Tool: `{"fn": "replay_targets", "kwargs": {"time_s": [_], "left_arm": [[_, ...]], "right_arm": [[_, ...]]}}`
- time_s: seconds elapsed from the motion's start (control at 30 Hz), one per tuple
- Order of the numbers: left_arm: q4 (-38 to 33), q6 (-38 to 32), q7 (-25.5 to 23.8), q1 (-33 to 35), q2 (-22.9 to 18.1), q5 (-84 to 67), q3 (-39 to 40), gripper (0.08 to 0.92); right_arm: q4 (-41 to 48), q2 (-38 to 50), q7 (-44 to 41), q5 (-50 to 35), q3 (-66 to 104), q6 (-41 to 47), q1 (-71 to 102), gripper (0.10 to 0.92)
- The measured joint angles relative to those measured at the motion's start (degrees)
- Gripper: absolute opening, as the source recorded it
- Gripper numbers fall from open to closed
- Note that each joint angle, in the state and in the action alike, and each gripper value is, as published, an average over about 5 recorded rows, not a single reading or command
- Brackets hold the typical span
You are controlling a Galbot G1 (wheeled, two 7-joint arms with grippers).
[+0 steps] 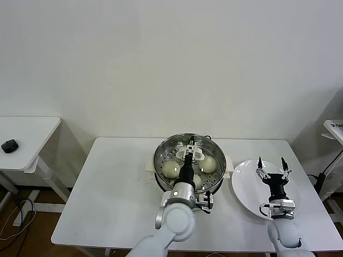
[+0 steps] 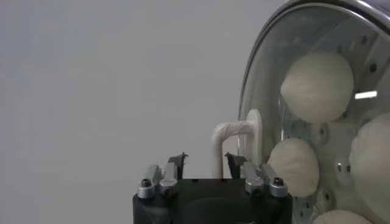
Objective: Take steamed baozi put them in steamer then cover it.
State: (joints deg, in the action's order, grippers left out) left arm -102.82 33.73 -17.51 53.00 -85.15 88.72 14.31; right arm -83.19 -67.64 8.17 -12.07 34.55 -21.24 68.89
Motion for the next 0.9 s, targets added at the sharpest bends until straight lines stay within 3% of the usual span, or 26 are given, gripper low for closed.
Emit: {"fn": "replay_targets", "kwargs": {"time_s": [0.13,0.53,0.9], "left_arm": [[-3.02,0.29,-0.31,1.80,1.39,-1.31,0.19,0.813],[-15.09,0.29,1.93,7.45,6.44,-10.14,-3.14,0.823],[-19.30,-5.53,14.66,13.71,8.70,-35.90,-19.41,0.823]], "right_arm": [[-0.08,0.05,0.05,0.00,-0.06,0.03,-0.29,0.823],[-1.53,0.69,0.43,-0.30,-0.35,1.07,0.63,0.823],[-4.91,2.35,-0.34,-3.97,-0.44,4.01,2.93,0.823]]}}
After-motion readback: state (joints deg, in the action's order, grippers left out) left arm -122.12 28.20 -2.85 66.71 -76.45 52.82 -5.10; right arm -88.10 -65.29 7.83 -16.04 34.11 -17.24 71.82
